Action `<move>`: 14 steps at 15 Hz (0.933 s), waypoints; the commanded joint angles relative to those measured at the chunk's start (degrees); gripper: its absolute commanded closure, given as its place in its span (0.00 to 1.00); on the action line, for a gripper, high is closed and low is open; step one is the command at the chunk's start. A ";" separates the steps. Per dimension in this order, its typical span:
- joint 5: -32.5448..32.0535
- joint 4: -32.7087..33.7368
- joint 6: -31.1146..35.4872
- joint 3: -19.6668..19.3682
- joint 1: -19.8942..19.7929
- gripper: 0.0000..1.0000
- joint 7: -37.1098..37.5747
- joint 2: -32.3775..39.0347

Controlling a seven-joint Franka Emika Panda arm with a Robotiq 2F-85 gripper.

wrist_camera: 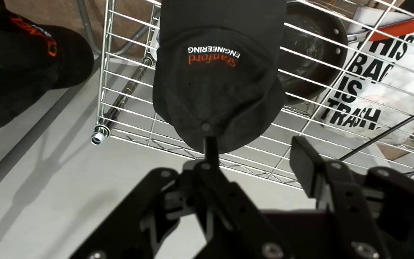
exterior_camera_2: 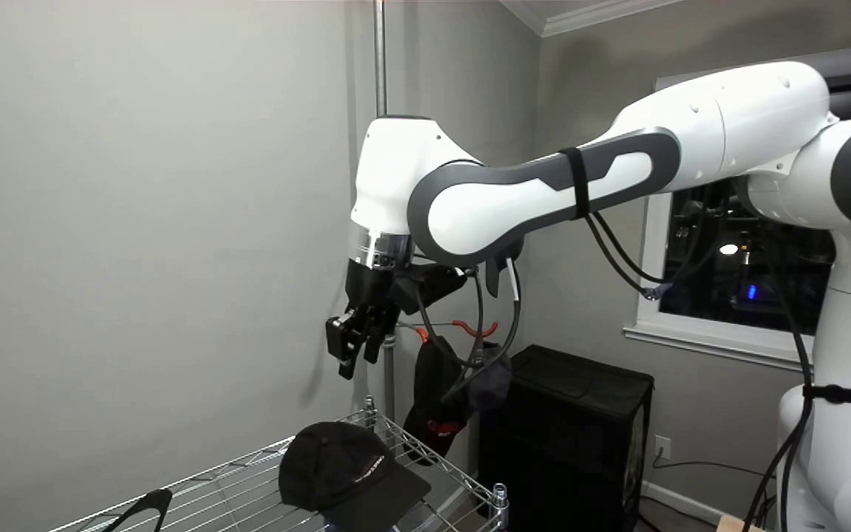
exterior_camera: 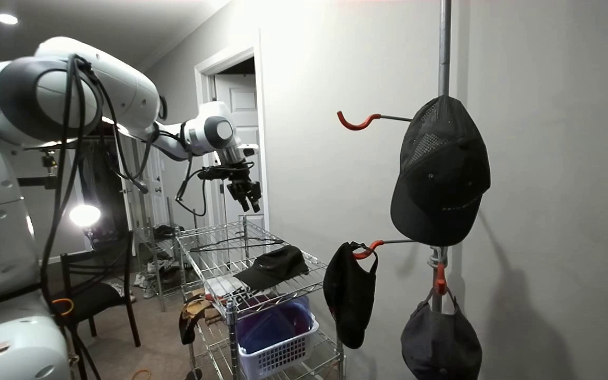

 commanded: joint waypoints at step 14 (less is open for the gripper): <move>-9.03 -10.44 1.12 -6.50 -4.55 0.00 -1.91 -21.25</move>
